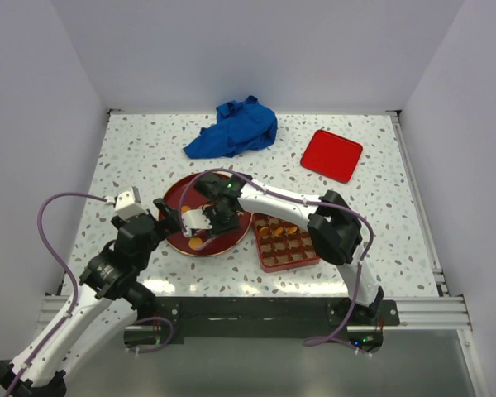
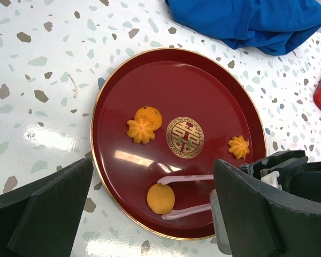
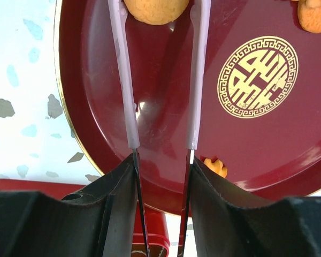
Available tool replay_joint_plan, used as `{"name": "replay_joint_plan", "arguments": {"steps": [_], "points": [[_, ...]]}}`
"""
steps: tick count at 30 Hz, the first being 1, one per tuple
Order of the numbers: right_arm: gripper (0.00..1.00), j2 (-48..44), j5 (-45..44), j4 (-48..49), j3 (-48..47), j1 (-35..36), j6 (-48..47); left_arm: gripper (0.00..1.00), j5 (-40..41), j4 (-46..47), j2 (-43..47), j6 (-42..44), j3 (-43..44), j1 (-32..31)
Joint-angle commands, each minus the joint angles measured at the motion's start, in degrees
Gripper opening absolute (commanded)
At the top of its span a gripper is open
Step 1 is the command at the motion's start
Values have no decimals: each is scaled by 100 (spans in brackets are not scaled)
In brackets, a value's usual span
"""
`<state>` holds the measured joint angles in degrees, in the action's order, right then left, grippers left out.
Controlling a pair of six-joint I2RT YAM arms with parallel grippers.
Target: Pack the cookies
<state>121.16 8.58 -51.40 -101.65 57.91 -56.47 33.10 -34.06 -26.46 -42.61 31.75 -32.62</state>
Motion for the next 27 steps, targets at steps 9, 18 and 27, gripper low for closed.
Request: {"name": "replay_joint_plan", "arguments": {"steps": [9,18,27], "points": [[33,57,179,77,-303,54,294,100,126,67,53,-107,95,37],[25,-224,284,33,-365,63,531,100,109,84,70,-116,86,37],[21,-760,373,-11,-93,63,795,100,74,137,79,-116,60,37]]}}
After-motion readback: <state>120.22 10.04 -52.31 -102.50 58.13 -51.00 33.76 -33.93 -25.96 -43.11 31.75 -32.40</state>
